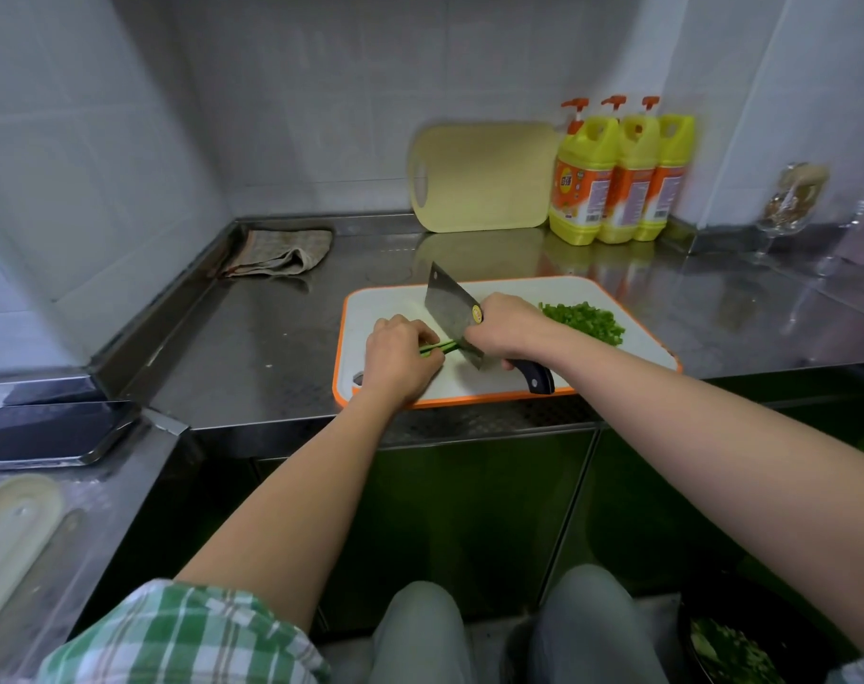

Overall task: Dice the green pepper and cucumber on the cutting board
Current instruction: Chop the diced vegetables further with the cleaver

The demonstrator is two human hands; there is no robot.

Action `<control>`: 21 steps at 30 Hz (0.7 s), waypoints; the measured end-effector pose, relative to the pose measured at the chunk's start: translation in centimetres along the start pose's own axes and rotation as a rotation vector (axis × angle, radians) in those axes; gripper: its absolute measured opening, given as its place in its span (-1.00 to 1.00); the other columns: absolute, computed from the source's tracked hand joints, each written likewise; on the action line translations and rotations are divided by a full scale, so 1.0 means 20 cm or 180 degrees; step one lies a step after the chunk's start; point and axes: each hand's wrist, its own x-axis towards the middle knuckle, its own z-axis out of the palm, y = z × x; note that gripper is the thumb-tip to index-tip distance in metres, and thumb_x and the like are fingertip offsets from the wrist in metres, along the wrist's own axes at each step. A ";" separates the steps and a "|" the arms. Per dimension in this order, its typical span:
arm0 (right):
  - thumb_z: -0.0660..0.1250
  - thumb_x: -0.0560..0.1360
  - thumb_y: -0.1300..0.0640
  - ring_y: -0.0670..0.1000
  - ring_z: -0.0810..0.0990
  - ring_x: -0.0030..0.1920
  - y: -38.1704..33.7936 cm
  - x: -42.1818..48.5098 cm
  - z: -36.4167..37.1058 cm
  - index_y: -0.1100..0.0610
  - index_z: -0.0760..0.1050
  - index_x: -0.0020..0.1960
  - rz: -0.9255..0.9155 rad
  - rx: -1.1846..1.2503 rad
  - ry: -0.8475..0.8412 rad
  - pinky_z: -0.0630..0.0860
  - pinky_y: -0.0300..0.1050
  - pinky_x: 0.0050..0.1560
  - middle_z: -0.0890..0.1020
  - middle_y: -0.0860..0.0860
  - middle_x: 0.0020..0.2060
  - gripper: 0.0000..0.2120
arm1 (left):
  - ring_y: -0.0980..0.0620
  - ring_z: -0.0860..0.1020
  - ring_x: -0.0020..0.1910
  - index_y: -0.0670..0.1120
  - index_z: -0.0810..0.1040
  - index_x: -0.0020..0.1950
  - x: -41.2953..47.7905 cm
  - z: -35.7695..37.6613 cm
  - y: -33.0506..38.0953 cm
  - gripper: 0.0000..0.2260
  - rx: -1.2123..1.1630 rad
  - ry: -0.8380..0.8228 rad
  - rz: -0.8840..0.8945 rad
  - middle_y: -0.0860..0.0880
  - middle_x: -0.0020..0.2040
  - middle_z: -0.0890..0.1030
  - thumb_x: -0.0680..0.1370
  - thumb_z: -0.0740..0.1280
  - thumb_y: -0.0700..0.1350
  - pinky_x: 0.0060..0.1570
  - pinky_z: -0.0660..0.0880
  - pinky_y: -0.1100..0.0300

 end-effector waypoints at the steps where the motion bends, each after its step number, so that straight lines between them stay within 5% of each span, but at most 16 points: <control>1: 0.17 0.54 0.16 0.06 0.51 -0.54 0.00 0.00 0.01 0.17 0.37 -0.25 0.0013 0.0014 0.0032 0.44 -0.20 -0.46 0.52 0.12 -0.41 -0.80 | -0.09 0.41 0.09 -0.04 0.65 0.09 0.00 0.00 0.00 -0.80 0.0001 -0.0009 0.0003 -0.09 0.05 0.56 0.51 0.35 -0.06 0.00 0.35 0.11; 9: 0.19 0.54 0.09 0.16 0.58 -0.35 0.02 0.00 0.06 0.15 0.40 -0.21 -0.0057 0.0261 0.0551 0.59 0.01 -0.17 0.54 0.10 -0.34 -0.81 | -0.11 0.37 0.19 -0.10 0.59 0.20 -0.03 -0.01 0.01 -0.72 -0.0006 0.0049 0.0013 -0.12 0.12 0.52 0.51 0.36 -0.08 0.12 0.35 0.11; 15: 0.16 0.54 0.17 0.05 0.51 -0.52 -0.04 -0.03 -0.01 0.18 0.38 -0.26 -0.0052 -0.0071 0.0008 0.41 -0.20 -0.44 0.52 0.10 -0.47 -0.79 | -0.10 0.38 0.14 -0.09 0.63 0.12 -0.03 -0.01 0.01 -0.78 -0.0015 0.0062 -0.0009 -0.12 0.07 0.54 0.50 0.35 -0.09 0.02 0.33 0.15; 21: 0.17 0.54 0.20 0.04 0.50 -0.52 -0.03 -0.02 0.05 0.15 0.34 -0.28 0.0018 0.0029 0.0160 0.38 -0.22 -0.46 0.50 0.08 -0.46 -0.79 | -0.10 0.38 0.15 -0.08 0.63 0.14 -0.03 -0.01 0.00 -0.77 -0.0032 0.0044 -0.0007 -0.11 0.08 0.55 0.51 0.35 -0.09 -0.02 0.30 0.18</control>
